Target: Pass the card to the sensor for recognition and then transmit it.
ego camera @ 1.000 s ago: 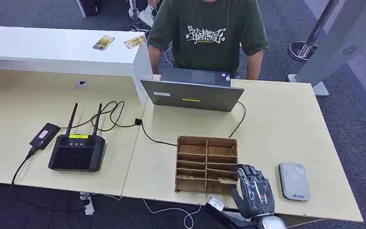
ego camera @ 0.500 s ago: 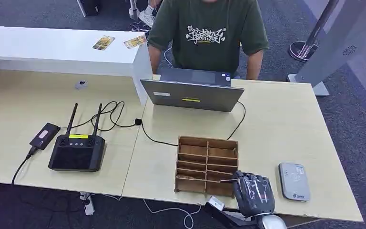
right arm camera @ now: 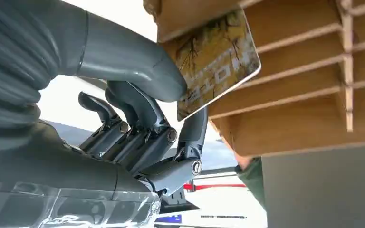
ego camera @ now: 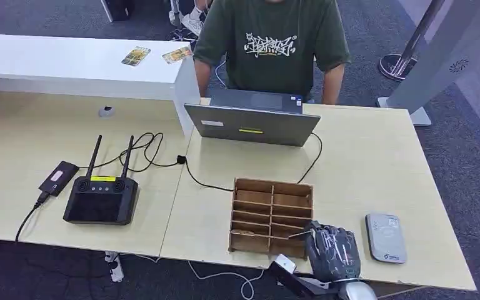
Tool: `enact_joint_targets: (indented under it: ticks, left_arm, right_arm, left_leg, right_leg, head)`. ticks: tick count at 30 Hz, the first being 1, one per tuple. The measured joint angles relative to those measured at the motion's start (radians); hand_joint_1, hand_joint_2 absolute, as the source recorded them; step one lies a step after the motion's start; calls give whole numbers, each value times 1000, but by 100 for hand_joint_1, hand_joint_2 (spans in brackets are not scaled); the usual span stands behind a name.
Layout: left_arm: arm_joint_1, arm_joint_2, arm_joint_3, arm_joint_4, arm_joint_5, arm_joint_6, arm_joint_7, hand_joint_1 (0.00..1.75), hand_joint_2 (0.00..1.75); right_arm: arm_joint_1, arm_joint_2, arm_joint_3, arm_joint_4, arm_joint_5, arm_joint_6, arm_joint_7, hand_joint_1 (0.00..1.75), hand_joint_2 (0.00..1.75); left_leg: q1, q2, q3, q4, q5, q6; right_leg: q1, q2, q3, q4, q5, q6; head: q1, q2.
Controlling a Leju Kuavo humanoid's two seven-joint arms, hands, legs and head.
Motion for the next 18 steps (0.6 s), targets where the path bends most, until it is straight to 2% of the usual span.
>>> enact_joint_targets:
  ticks: [7, 18]
  left_arm:
    - [0, 0, 1, 0, 0, 1, 0, 0, 0]
    - [0, -1, 3, 0, 0, 2, -4, 0, 0]
  right_arm:
    - [12, 33, -26, -26, -53, -58, -32, 175, 175]
    - [39, 76, -71, -62, -136, -102, -70, 175, 175]
  left_leg:
    - [0, 0, 0, 0, 0, 0]
    - [0, 0, 0, 0, 0, 0]
  right_leg:
    - [0, 0, 0, 0, 0, 0]
    - [0, 0, 0, 0, 0, 0]
  head:
    - [0, 0]
    - [0, 0]
